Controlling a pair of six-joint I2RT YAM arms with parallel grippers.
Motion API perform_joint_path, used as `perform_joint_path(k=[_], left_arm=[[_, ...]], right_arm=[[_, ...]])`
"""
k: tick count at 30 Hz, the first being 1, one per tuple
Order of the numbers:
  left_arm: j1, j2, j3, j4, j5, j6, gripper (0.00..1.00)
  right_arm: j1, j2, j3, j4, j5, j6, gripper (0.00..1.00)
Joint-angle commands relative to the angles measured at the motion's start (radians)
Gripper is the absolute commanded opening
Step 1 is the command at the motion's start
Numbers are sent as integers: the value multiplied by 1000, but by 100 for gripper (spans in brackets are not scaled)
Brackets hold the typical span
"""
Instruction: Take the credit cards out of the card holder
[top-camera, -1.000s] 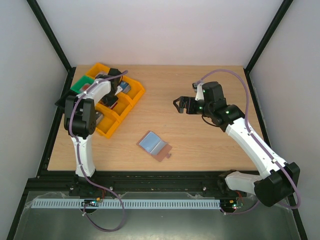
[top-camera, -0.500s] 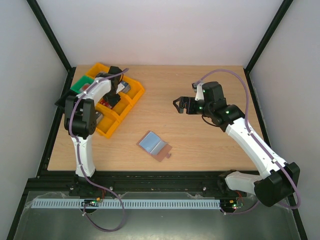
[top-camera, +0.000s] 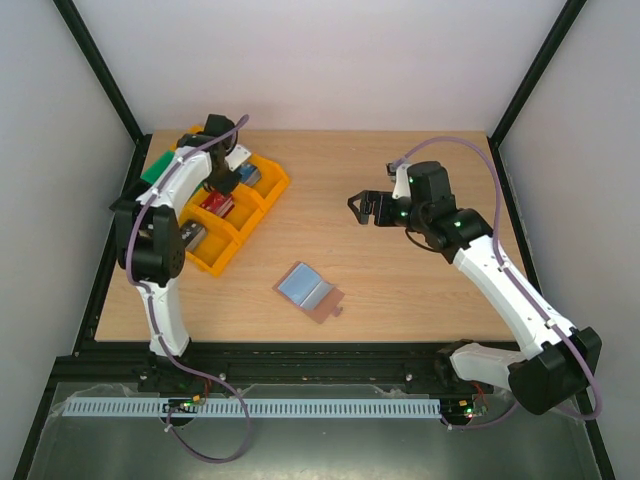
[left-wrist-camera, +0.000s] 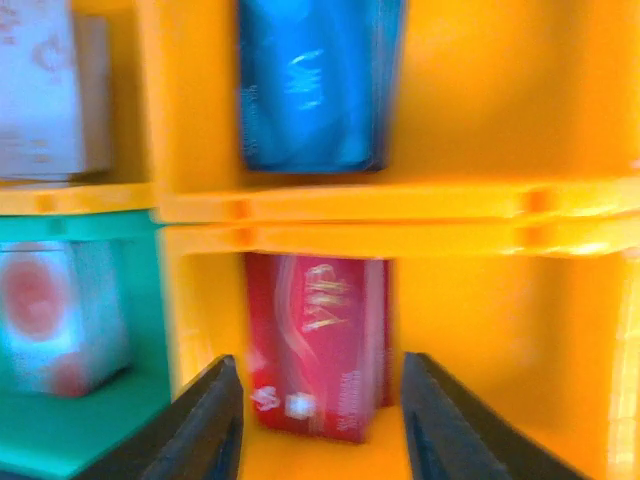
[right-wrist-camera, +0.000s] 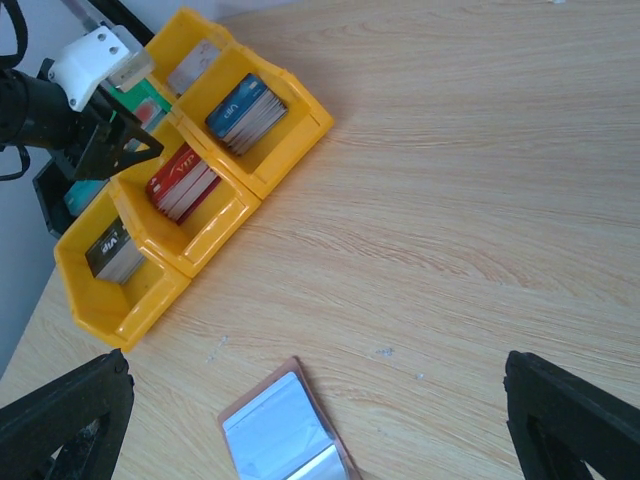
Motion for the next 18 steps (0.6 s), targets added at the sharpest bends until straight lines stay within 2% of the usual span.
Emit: perform_joint_path(k=[1, 3, 6, 11, 18], left_arm=[[6, -31, -33, -73, 327, 9, 35], [3, -15, -48, -101, 410, 7, 24], [7, 38, -63, -113, 365, -23, 9], [23, 65, -104, -32, 271, -60, 7], [71, 131, -68, 42, 115, -141, 4]], right_arm=[[-7, -26, 30, -1, 0, -1, 99], [-7, -36, 21, -2, 3, 2, 99], [-9, -52, 11, 0, 7, 8, 99], [-9, -55, 14, -6, 12, 6, 99], [-9, -31, 53, -17, 8, -1, 99]])
